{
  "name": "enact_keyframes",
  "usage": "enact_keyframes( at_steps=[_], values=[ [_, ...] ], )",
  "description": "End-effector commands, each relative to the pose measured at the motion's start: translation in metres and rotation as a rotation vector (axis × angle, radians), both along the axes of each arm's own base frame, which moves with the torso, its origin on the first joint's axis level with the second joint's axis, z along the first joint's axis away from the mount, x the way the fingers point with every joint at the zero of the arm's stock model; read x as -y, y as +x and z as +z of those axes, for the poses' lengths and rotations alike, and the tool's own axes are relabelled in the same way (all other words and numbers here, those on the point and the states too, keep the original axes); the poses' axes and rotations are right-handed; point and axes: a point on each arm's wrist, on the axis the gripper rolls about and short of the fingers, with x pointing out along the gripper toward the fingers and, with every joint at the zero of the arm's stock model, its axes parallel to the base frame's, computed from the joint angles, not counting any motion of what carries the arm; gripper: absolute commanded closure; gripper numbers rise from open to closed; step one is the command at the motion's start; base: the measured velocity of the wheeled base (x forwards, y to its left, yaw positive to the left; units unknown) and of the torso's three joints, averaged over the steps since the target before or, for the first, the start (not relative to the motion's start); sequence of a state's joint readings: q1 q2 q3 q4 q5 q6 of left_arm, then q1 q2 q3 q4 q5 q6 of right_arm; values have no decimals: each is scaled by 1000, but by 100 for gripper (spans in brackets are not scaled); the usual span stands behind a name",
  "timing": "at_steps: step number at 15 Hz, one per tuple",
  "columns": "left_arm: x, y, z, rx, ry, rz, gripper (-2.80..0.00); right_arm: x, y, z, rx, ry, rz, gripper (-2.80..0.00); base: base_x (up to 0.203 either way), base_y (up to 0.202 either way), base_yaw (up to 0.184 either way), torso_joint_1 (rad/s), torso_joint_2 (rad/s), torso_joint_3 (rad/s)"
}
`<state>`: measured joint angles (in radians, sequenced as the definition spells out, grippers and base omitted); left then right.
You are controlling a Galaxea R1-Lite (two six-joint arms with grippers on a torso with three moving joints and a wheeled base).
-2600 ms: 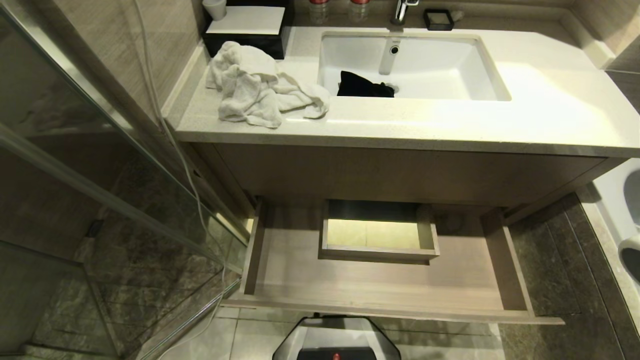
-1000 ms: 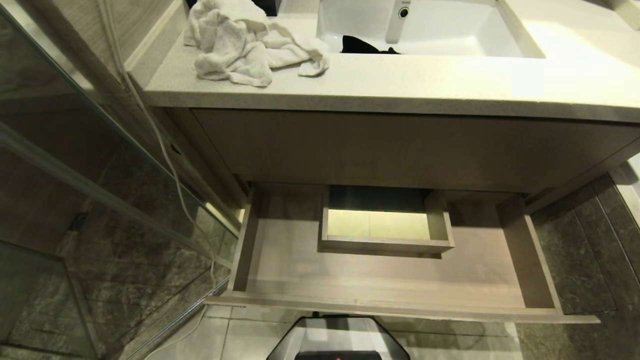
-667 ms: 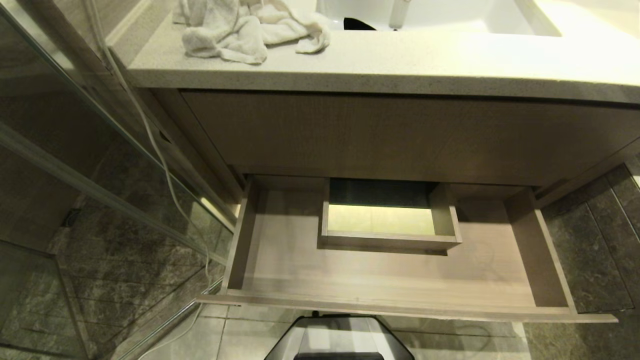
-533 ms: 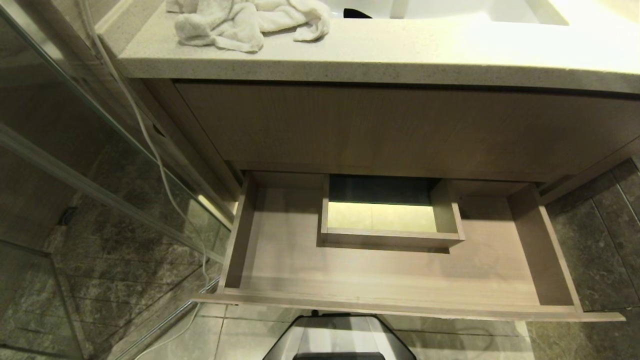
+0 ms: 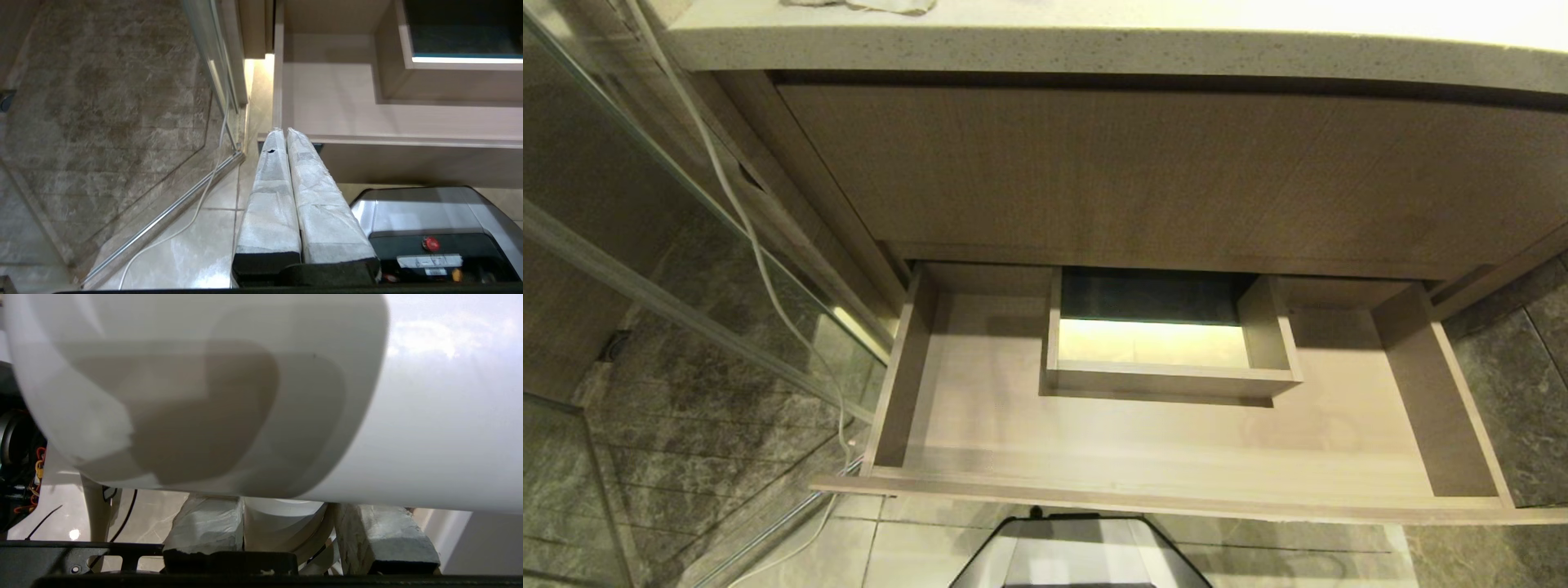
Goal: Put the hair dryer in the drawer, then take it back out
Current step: Put it into the drawer
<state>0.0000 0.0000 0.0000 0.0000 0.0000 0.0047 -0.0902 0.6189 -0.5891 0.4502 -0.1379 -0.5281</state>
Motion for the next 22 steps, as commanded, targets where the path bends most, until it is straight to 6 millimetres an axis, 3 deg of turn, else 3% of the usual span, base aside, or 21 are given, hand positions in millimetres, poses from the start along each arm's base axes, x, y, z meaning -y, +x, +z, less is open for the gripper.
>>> enact_keyframes(
  at_steps=[1, 13, 17, 22],
  values=[
    [0, 0, -1, -3, 0, 0, 0, 0, 0, -1, -2, -2, 1, 0, 0, 0, 0, 2, 281, 283],
    [0, 0, -1, -3, 0, 0, 0, 0, -10, -6, 32, -13, -80, 0, 0, 0, 0, 56, 50, 98],
    [0, 0, -1, -3, 0, 0, 0, -3, -26, -15, -56, 1, -104, 0, 0, 0, 0, 0, 0, 0],
    [0, 0, -1, -3, 0, 0, 0, -3, -27, -19, -78, 9, -112, 0, 0, 0, 0, 0, 0, 0]
  ],
)
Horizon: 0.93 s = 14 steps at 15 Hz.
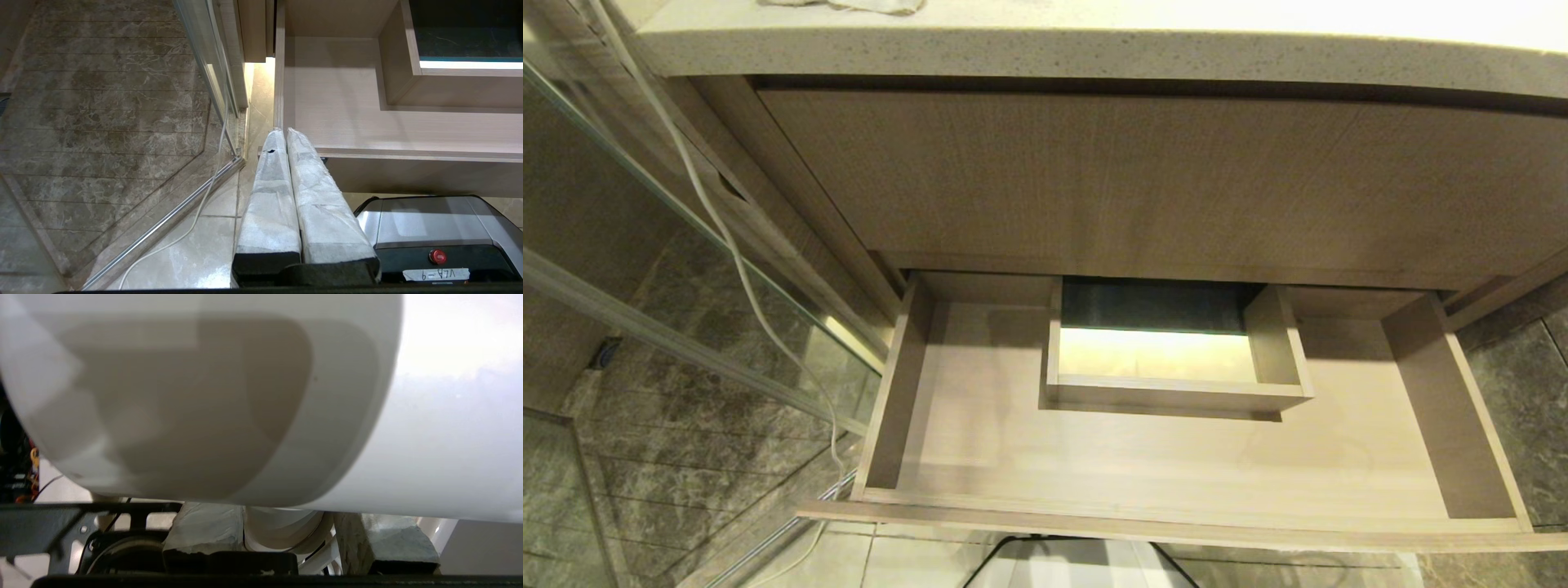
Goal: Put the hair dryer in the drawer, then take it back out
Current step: Put it into the drawer
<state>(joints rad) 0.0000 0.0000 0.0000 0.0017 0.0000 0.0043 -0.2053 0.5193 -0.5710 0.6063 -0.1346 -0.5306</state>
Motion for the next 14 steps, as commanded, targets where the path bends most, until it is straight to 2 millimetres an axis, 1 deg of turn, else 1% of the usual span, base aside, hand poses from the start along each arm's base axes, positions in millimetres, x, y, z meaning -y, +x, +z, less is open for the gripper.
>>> enact_keyframes(
  at_steps=[1, 4, 5, 8, 12, 14],
  values=[
    [0, 0, 0, -1, 0, 0, 0, 0, 1, -1, -10, 3, 1, 0, 0, 0, 0, 0, 0, 0],
    [0, 0, 0, -1, 0, 0, 0, 1, 5, -1, -31, 9, 0, 0, 0, 0, 0, 0, 0, 0],
    [0, 0, 0, 0, 0, 0, 0, 2, 10, -1, -44, 12, 1, 0, 0, 0, 0, 0, 0, 0],
    [0, 0, 0, -1, 0, 0, 0, 7, 33, 5, -82, 20, 5, 0, 0, 0, 0, 0, 0, 0],
    [0, 0, 0, -1, 0, 0, 0, 15, 74, 16, -111, 27, 5, 0, 0, 0, 0, 0, 0, 0],
    [0, 0, 0, -1, 0, 0, 0, 16, 81, 21, -101, 25, 8, 0, 0, 0, 0, 0, 0, 0]
  ],
)
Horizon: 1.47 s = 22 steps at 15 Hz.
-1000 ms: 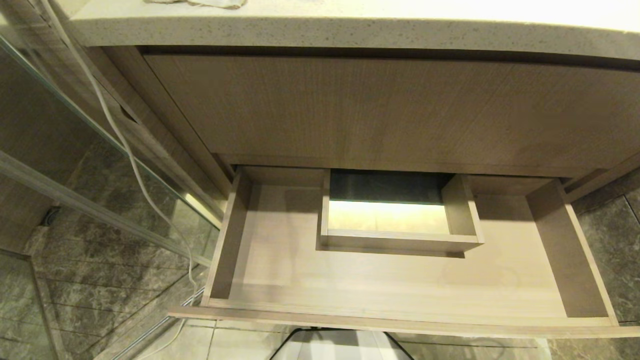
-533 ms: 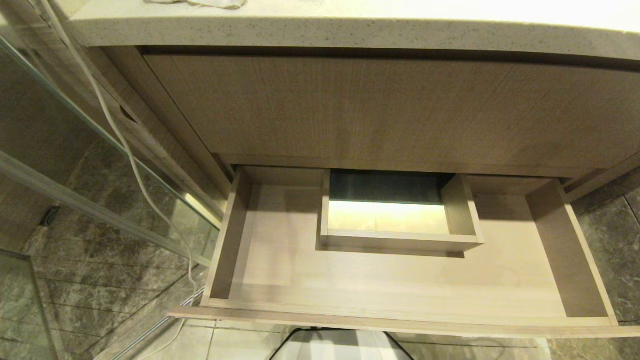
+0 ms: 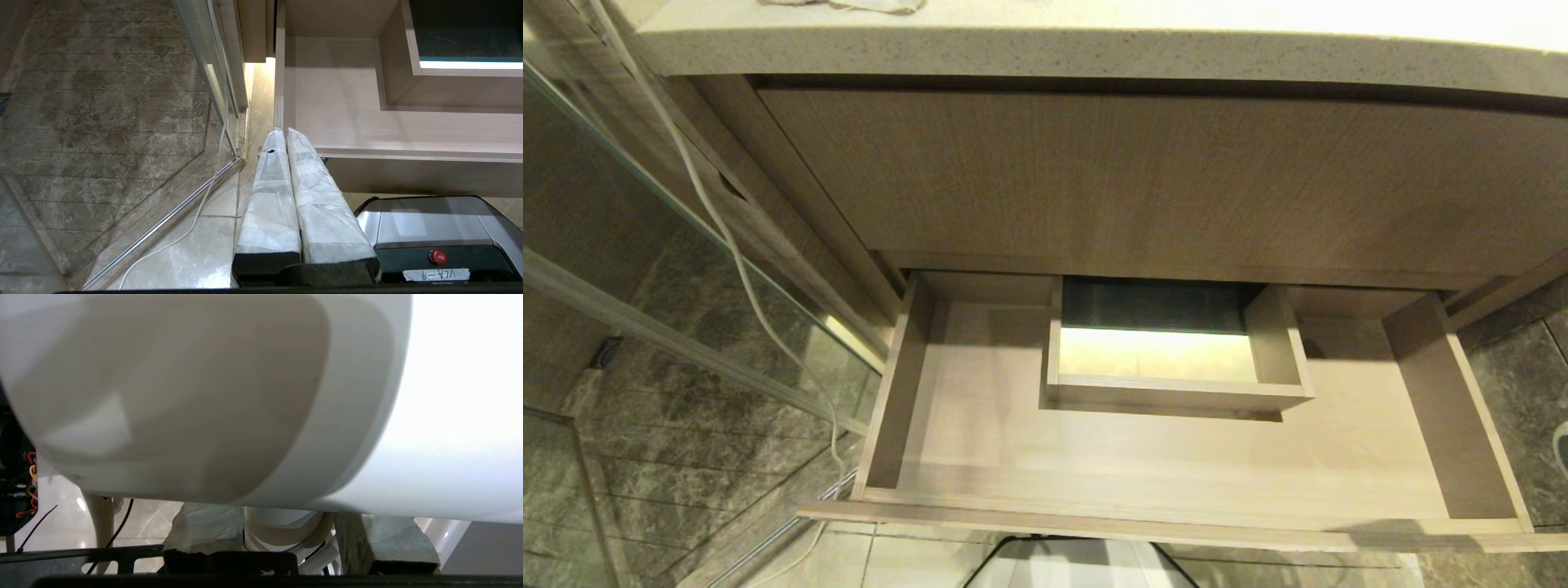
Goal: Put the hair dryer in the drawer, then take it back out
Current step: Put it into the drawer
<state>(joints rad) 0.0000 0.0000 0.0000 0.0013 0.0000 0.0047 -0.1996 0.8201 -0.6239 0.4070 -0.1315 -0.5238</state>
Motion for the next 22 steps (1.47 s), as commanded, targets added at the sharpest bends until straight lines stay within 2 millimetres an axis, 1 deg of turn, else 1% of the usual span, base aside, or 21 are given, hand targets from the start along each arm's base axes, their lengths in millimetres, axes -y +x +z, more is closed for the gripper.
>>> enact_keyframes(
  at_steps=[1, 3, 4, 5, 6, 7, 8, 10, 14, 16, 19, 22],
  values=[
    [0, 0, 0, -2, 0, 0, 0, 4, 22, 1, -77, 12, 6, 0, 0, 0, 0, 0, 0, 0],
    [0, 0, 0, -2, 0, 0, 0, 10, 56, -2, -180, 35, 10, 0, 0, 0, 0, 0, 0, 0],
    [0, 0, 0, -2, 0, 0, 0, 13, 68, -2, -201, 47, 17, 0, 0, 0, 0, 0, 0, 0],
    [0, 0, 0, -2, 0, 0, 0, 15, 86, -3, -232, 82, 34, 0, 0, 0, 0, 0, 0, 0],
    [0, 0, 0, -2, 0, 0, 0, 18, 103, -4, -239, 144, 55, 0, 0, 0, 0, 0, 0, 0],
    [0, 0, 0, -2, 0, 0, 0, 19, 116, -1, -219, 206, 75, 0, 0, 0, 0, 0, 0, 0],
    [0, 0, 0, -1, 0, 0, 0, 20, 123, 0, -204, 241, 80, 0, 0, 0, 0, 0, 0, 0],
    [0, 0, 0, -2, 0, 0, 0, 23, 143, -5, -228, 267, 70, 0, 0, 0, 0, 0, 0, 0],
    [0, 0, 0, -2, 0, 0, 0, 33, 194, -21, -282, 346, 53, 0, 0, 0, 0, 0, 0, 0],
    [0, 0, 0, -2, 0, 0, 0, 37, 214, -21, -268, 381, 44, 0, 0, 0, 0, 0, 0, 0],
    [0, 0, 0, -2, 0, 0, 0, 50, 268, -40, -287, 406, 26, 0, 0, 0, 0, 0, 0, 0],
    [0, 0, 0, -2, 0, 0, 0, 67, 308, -55, -281, 401, 10, 0, 0, 0, 0, 0, 0, 0]
  ],
)
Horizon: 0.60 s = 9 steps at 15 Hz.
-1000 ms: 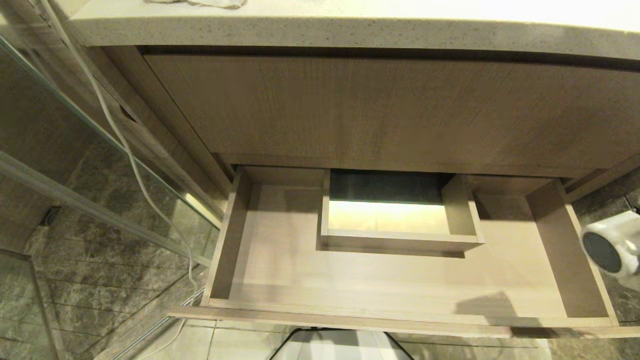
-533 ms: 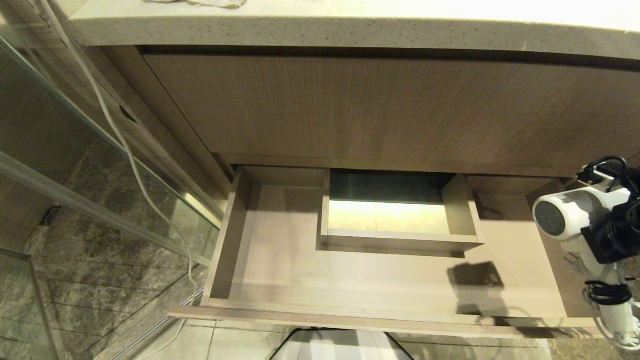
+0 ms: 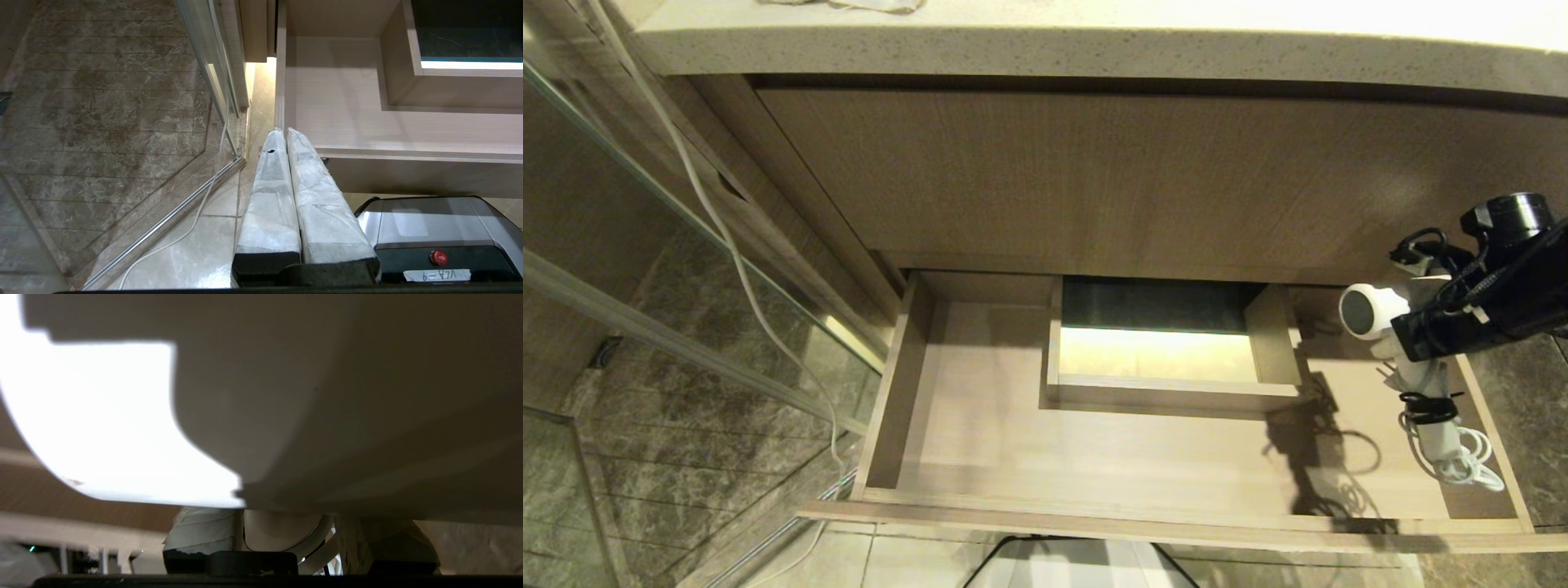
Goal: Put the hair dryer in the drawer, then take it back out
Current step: Put it into the drawer
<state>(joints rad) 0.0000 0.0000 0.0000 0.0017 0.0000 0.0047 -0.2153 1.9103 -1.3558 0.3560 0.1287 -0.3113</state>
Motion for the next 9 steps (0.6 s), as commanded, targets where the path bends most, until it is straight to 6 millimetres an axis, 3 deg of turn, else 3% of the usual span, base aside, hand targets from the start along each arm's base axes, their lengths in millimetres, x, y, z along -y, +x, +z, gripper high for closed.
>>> enact_keyframes(
  at_steps=[1, 2, 5, 7, 9],
  values=[
    [0, 0, 0, -1, 0, 0, 0, 17, 39, -36, -63, 9, -16, 0, 0, 0, 0, 0, 0, 0],
    [0, 0, 0, -1, 0, 0, 0, 24, 50, -42, -56, 3, -22, 0, 0, 0, 0, 0, 0, 0],
    [0, 0, 0, -1, 0, 0, 0, 33, 59, -45, -41, -10, -29, 0, 0, 0, 0, 0, 0, 0],
    [0, 0, 0, -1, 0, 0, 0, 48, 77, -67, -58, -26, -25, 0, 0, 0, 0, 0, 0, 0],
    [0, 0, 0, -1, 0, 0, 0, 61, 79, -83, -95, -49, -4, 0, 0, 0, 0, 0, 0, 0]
  ],
)
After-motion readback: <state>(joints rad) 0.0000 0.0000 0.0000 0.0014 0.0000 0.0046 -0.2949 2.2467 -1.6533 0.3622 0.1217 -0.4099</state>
